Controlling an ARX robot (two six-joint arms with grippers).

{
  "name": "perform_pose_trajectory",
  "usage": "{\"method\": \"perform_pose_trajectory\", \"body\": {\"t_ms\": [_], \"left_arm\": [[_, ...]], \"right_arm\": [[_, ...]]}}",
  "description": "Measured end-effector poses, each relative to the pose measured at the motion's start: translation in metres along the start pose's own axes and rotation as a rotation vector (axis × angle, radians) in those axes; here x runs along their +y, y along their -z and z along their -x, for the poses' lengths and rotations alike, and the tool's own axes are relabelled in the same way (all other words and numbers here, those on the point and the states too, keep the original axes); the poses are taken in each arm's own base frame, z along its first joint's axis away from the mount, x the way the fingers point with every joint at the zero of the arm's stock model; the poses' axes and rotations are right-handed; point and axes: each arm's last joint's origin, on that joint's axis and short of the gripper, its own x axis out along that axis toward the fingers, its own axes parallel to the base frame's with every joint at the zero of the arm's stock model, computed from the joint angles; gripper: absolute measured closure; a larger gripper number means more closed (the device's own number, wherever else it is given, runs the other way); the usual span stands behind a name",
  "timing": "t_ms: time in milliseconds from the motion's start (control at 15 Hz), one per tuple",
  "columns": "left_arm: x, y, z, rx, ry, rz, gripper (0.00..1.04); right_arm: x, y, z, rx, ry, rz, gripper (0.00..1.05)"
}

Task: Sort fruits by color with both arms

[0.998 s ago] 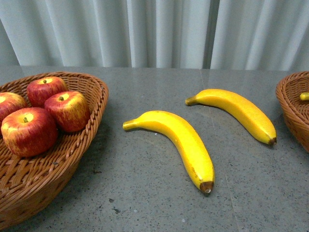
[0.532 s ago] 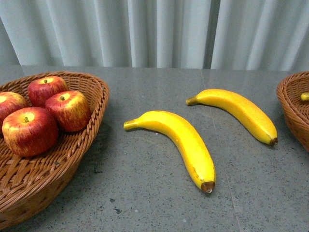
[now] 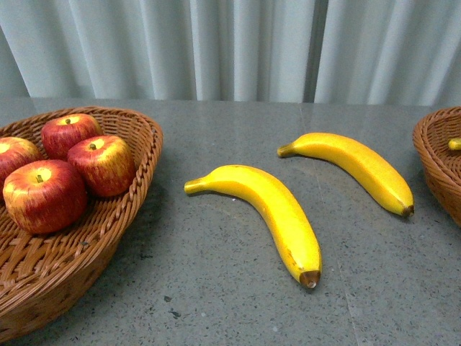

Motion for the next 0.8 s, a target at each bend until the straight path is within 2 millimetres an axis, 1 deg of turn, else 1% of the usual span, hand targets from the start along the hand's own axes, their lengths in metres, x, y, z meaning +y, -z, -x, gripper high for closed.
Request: {"method": "perform_pose_trajectory", "body": {"t_ms": [67, 466, 532, 599, 798], "left_arm": [[0.0, 0.005, 0.002, 0.016, 0.0, 0.0, 1.03], [0.0, 0.005, 0.009, 0.014, 0.0, 0.0, 1.03], [0.0, 0.01, 0.015, 0.062, 0.003, 0.0, 1.03], [0.0, 0.005, 0.018, -0.002, 0.002, 0.0, 1.03], [0.0, 0.007, 0.018, 0.016, 0.0, 0.0, 1.03]], "right_arm": [[0.0, 0.0, 0.0, 0.0, 0.0, 0.0, 0.07], [0.0, 0.0, 0.0, 0.0, 0.0, 0.0, 0.07], [0.0, 0.0, 0.0, 0.0, 0.0, 0.0, 0.07], [0.0, 0.0, 0.0, 0.0, 0.0, 0.0, 0.07], [0.0, 0.0, 0.0, 0.0, 0.0, 0.0, 0.07]]}}
